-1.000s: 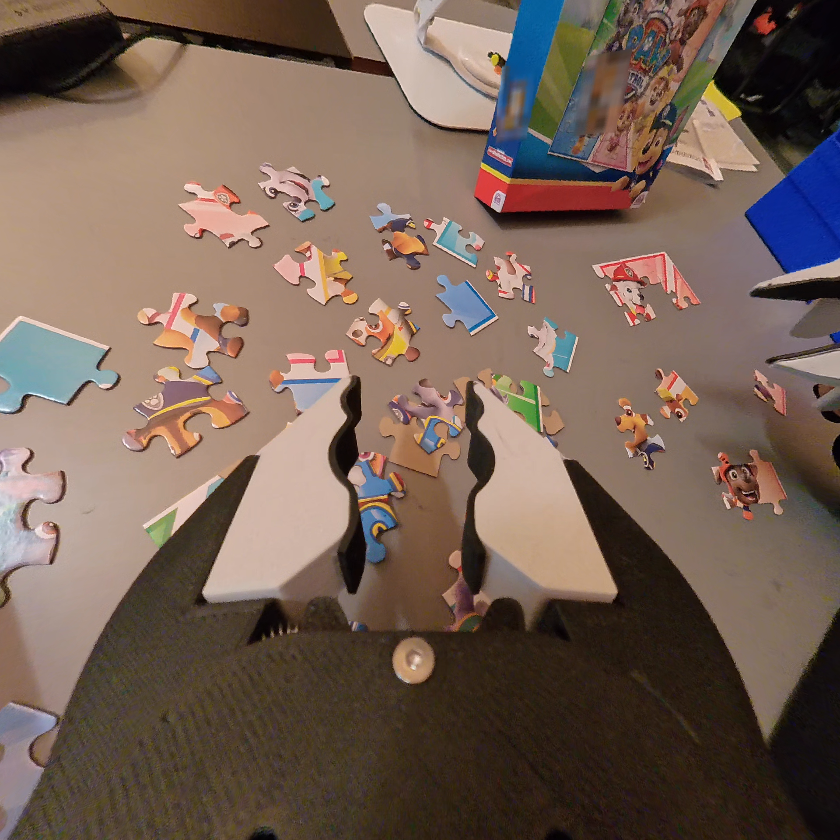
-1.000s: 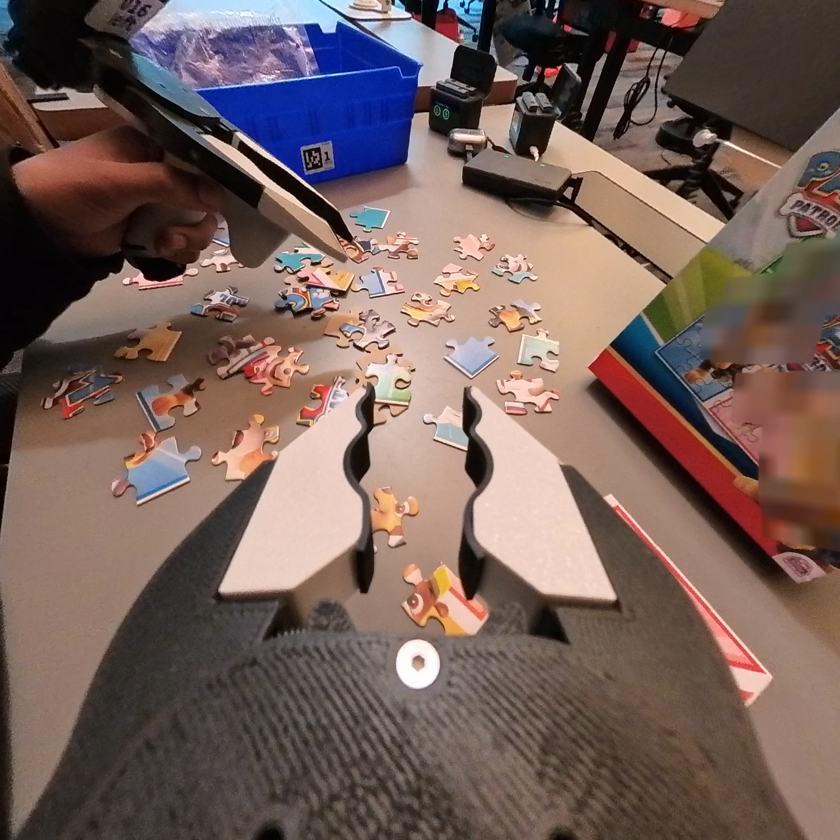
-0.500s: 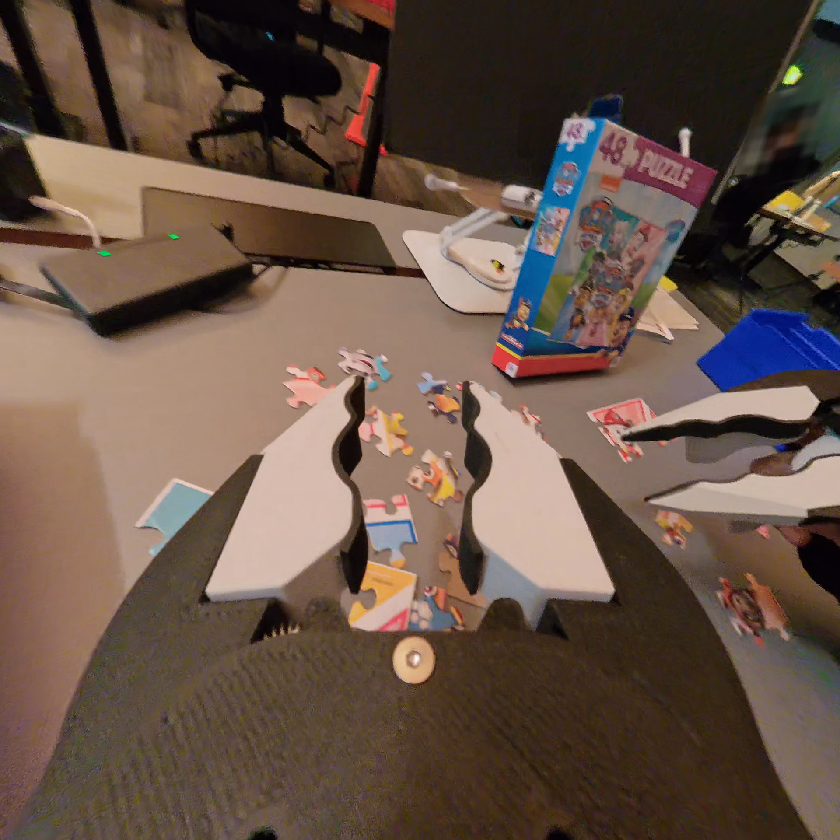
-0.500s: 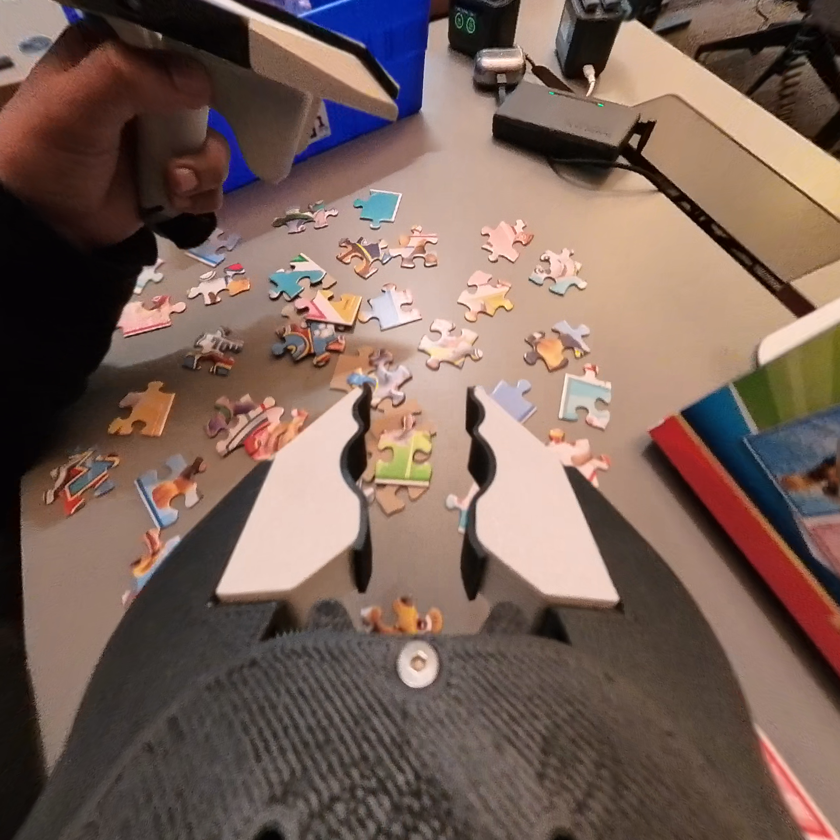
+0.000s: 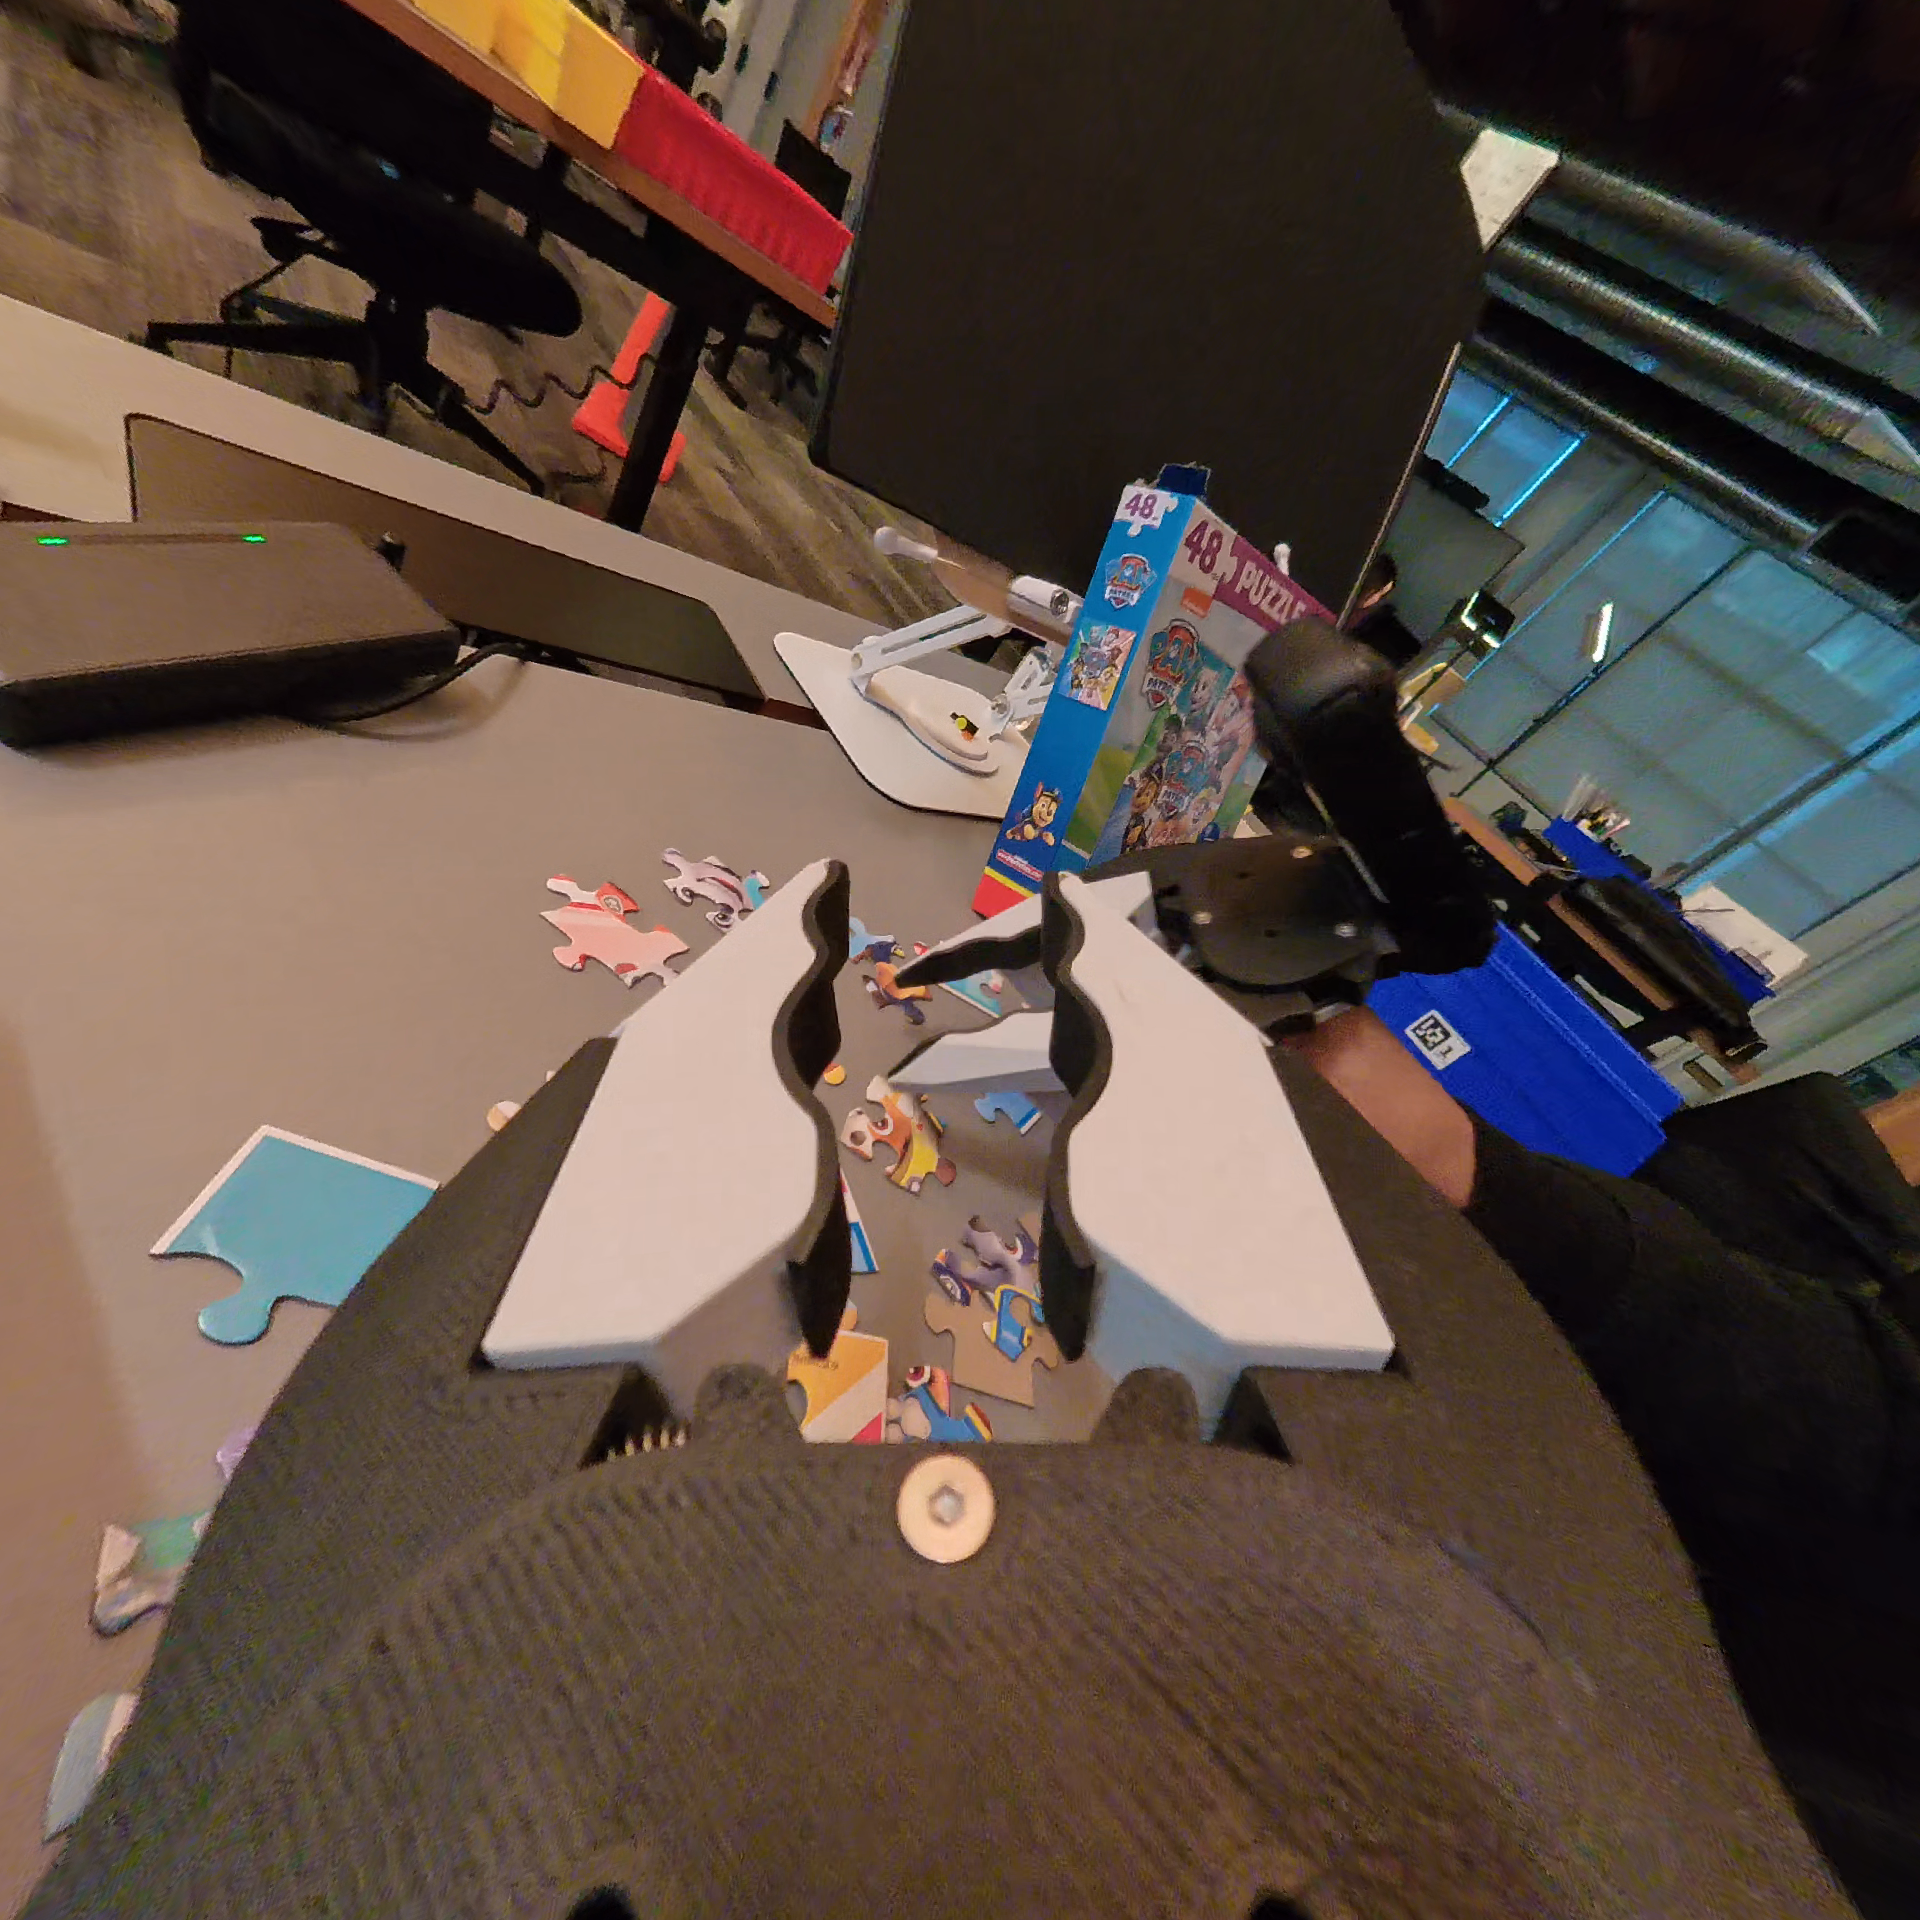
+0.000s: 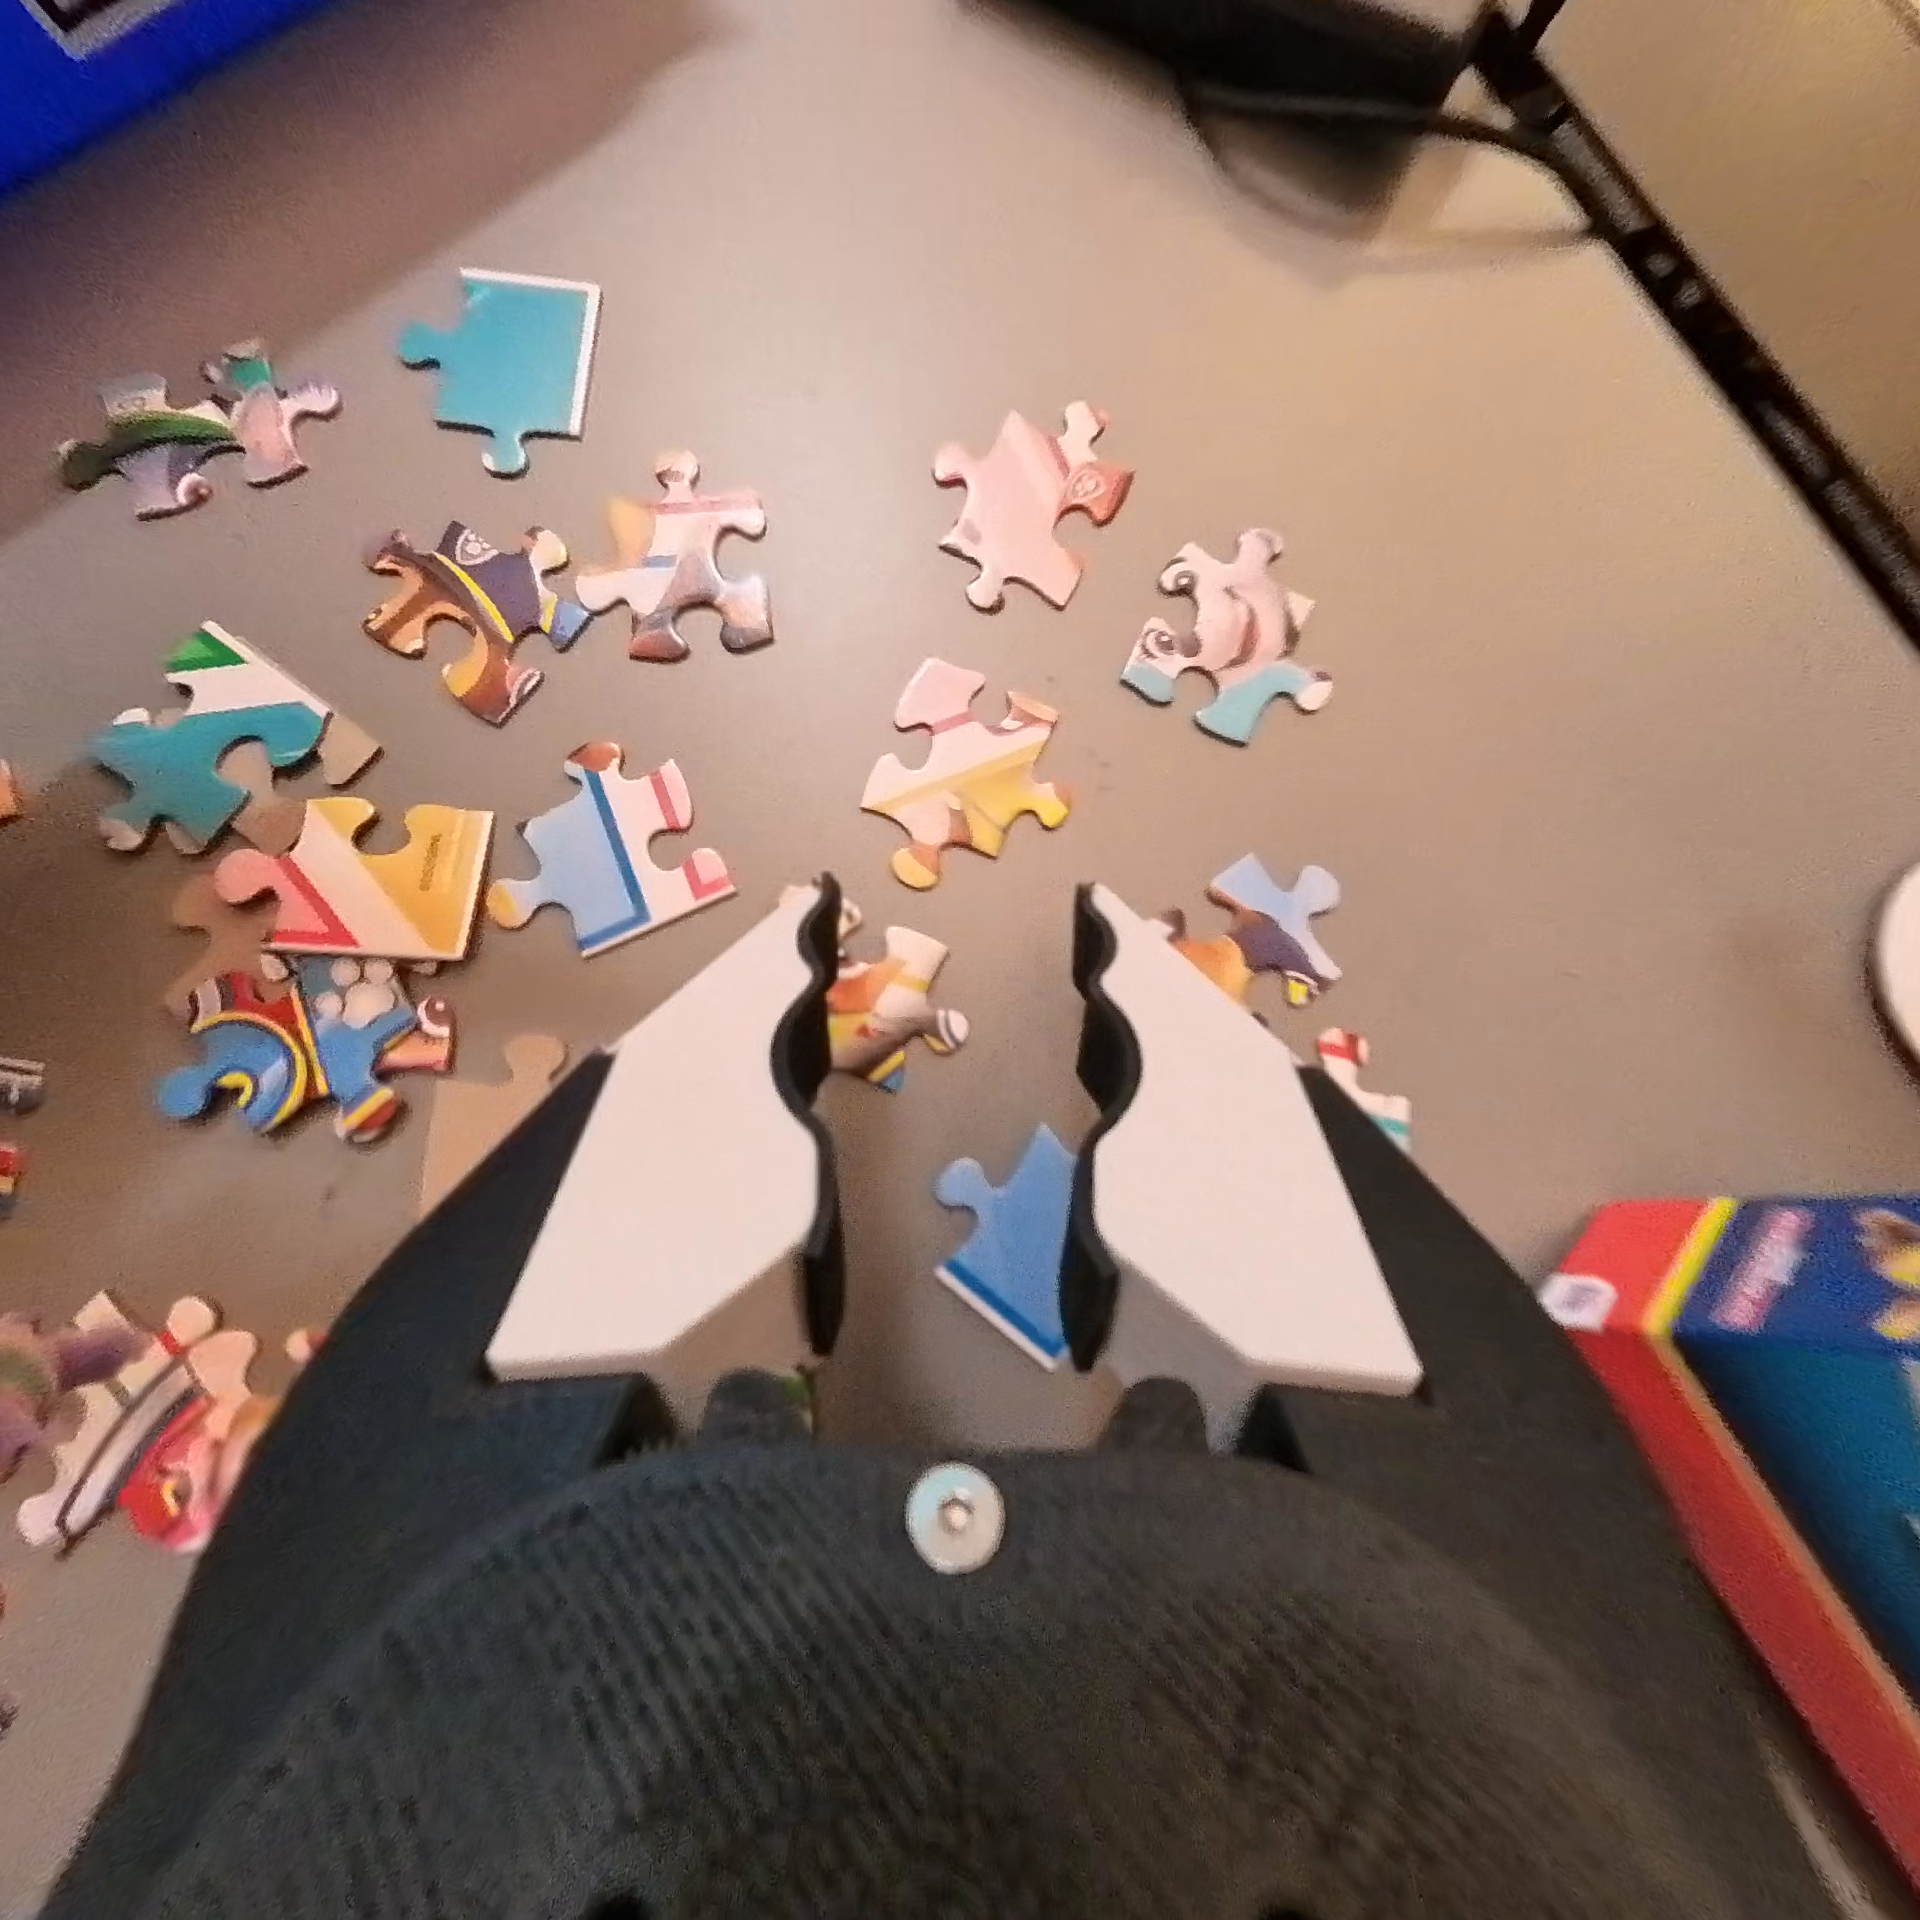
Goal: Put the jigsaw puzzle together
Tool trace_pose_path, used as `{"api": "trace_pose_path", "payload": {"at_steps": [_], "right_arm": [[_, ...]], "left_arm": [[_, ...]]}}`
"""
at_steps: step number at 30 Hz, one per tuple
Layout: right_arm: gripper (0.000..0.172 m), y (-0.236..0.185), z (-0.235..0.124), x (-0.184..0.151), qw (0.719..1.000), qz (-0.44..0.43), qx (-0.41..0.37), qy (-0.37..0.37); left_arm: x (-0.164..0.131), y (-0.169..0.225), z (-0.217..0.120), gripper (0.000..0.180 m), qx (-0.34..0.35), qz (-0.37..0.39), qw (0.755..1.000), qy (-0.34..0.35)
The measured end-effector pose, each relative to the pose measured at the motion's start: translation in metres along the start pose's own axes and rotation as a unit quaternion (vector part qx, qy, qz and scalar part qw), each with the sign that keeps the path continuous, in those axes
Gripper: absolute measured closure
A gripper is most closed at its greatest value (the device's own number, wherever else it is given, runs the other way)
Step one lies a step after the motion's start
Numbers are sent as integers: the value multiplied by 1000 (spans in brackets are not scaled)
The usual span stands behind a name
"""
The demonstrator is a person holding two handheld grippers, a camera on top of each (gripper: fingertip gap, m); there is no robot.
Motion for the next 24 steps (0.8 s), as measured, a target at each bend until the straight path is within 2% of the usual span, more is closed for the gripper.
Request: {"api": "trace_pose_path", "payload": {"at_steps": [6,9,15,21,24], "right_arm": [[113,3,18,15,999,31,24,-24],[119,7,9,19,999,34,22,-26],[127,-8,-12,-3,997,56,45,-14],[115,-19,0,-17,998,40,19,-50],[117,-20,1,-17,998,37,6,-56]], "left_arm": [[0,0,-5,146,11,12,1000,13],[-1,-1,-4,146,13,12,1000,7],[-2,-1,-4,146,16,11,1000,7],[-6,-1,2,146,24,18,999,-12],[-6,-1,2,146,33,24,999,-14]]}}
Point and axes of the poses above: each gripper's, where its closed fingertips meet, z out along the fingers, x out of its top, y = z × x across the jaws, the point moved 10 cm from there along -z, back along the fingers, and after that the axes turned 11 degrees about -x, right-handed, at the moved point
